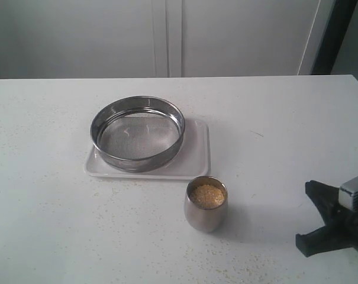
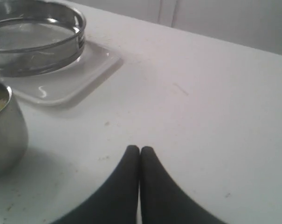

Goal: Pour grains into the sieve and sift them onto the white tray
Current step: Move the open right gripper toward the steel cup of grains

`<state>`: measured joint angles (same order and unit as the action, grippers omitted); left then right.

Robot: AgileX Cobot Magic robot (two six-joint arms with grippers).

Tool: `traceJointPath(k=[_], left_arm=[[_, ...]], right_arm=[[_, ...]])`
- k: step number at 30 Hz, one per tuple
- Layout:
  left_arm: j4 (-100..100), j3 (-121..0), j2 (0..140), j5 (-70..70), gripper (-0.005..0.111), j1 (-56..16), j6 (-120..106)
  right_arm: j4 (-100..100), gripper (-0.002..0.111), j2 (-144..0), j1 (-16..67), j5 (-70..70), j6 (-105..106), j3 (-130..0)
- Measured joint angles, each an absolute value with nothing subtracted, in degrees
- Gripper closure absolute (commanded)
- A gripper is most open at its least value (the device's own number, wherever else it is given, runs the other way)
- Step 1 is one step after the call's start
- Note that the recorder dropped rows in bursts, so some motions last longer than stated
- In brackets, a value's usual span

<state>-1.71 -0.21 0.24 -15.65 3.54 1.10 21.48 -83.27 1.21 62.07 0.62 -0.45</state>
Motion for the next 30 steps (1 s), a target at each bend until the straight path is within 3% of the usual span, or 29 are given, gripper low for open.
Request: traceJointPath(k=[17,30], left_arm=[[-1.71,-0.21,0.24,-15.65,0.107,3.54,1.1],[-1.71,-0.21,0.24,-15.65,0.107,3.54,1.1]], right_arm=[[37.03,0.108,-104.46,1.21,68.74,0.74,-7.22],[49.97,0.108,-112.57,1.21,69.09,1.42,-12.98]])
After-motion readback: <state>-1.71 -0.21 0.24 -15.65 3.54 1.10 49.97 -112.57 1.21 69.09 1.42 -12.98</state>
